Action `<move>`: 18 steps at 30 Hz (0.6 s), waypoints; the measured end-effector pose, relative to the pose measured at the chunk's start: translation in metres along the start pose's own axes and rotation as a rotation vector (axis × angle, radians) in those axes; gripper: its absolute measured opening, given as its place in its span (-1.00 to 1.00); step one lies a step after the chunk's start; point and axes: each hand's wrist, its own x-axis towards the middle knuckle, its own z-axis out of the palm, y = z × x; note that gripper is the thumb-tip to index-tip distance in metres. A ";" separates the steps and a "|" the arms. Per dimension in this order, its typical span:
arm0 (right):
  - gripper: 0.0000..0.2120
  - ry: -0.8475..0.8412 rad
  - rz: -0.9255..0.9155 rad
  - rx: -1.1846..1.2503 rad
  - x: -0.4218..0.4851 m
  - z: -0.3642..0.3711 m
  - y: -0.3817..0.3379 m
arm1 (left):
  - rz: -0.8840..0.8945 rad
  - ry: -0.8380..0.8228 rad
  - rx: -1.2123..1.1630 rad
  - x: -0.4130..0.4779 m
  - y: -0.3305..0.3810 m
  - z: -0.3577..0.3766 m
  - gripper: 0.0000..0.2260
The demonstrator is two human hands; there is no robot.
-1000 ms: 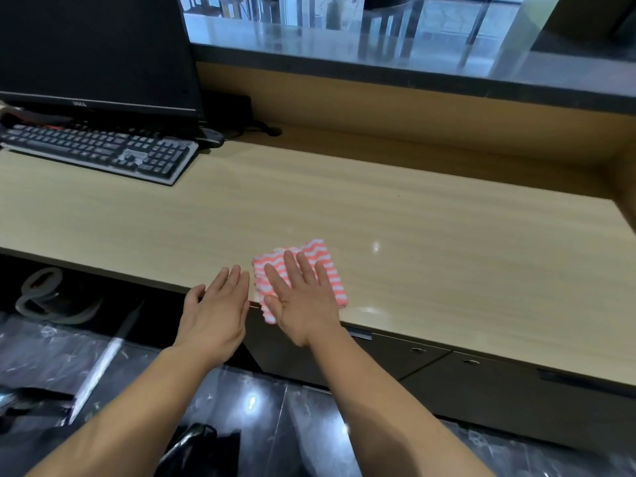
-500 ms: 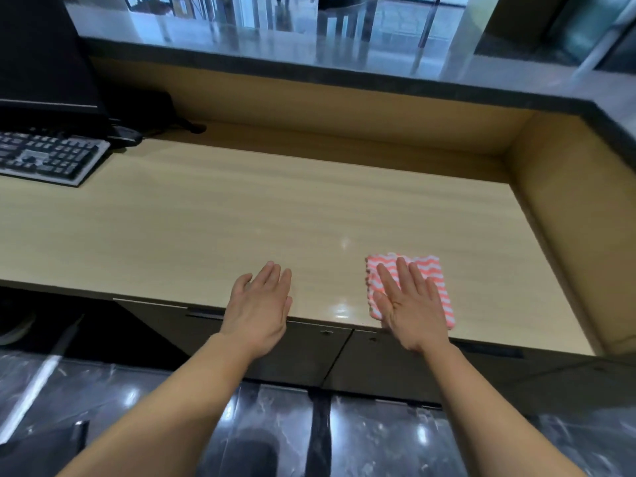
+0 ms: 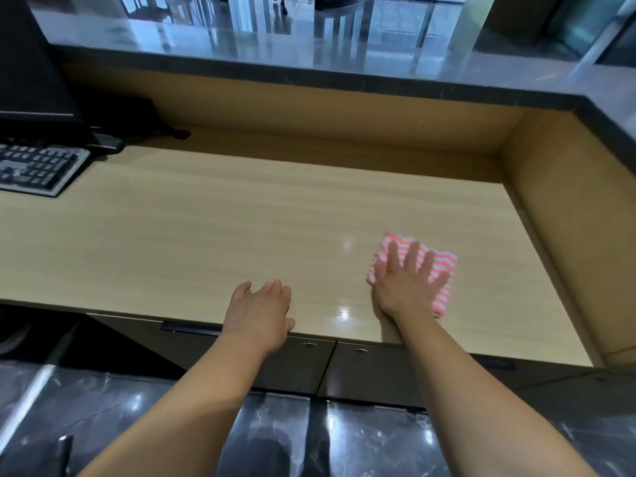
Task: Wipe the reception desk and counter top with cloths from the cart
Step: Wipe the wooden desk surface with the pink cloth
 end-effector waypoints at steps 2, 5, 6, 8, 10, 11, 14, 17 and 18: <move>-0.43 -0.015 -0.151 -0.030 0.001 0.004 -0.036 | -0.006 -0.029 0.011 0.002 -0.001 -0.001 -0.67; -0.46 -0.043 -0.405 -0.088 -0.007 0.013 -0.080 | -0.017 -0.053 0.011 0.002 0.000 -0.002 -0.64; -0.47 -0.050 -0.479 -0.108 -0.011 0.016 -0.087 | -0.024 -0.060 0.006 0.002 0.000 -0.002 -0.64; -0.48 -0.047 -0.585 -0.128 -0.019 0.022 -0.088 | -0.046 -0.072 0.010 0.003 0.002 -0.004 -0.64; -0.48 -0.042 -0.646 -0.124 -0.024 0.025 -0.072 | -0.078 -0.082 0.027 0.005 0.006 -0.006 -0.65; -0.48 -0.048 -0.660 -0.121 -0.026 0.025 -0.060 | -0.096 -0.087 0.031 0.006 0.010 -0.007 -0.66; -0.36 -0.048 -0.643 -0.118 -0.029 0.023 -0.020 | -0.151 -0.118 0.030 0.008 0.019 -0.012 -0.69; -0.25 -0.028 -0.585 -0.099 -0.024 0.018 0.017 | -0.182 -0.141 0.008 0.011 0.022 -0.014 -0.69; -0.25 -0.019 -0.560 -0.101 -0.021 0.016 0.028 | -0.188 -0.149 0.002 0.012 0.023 -0.014 -0.69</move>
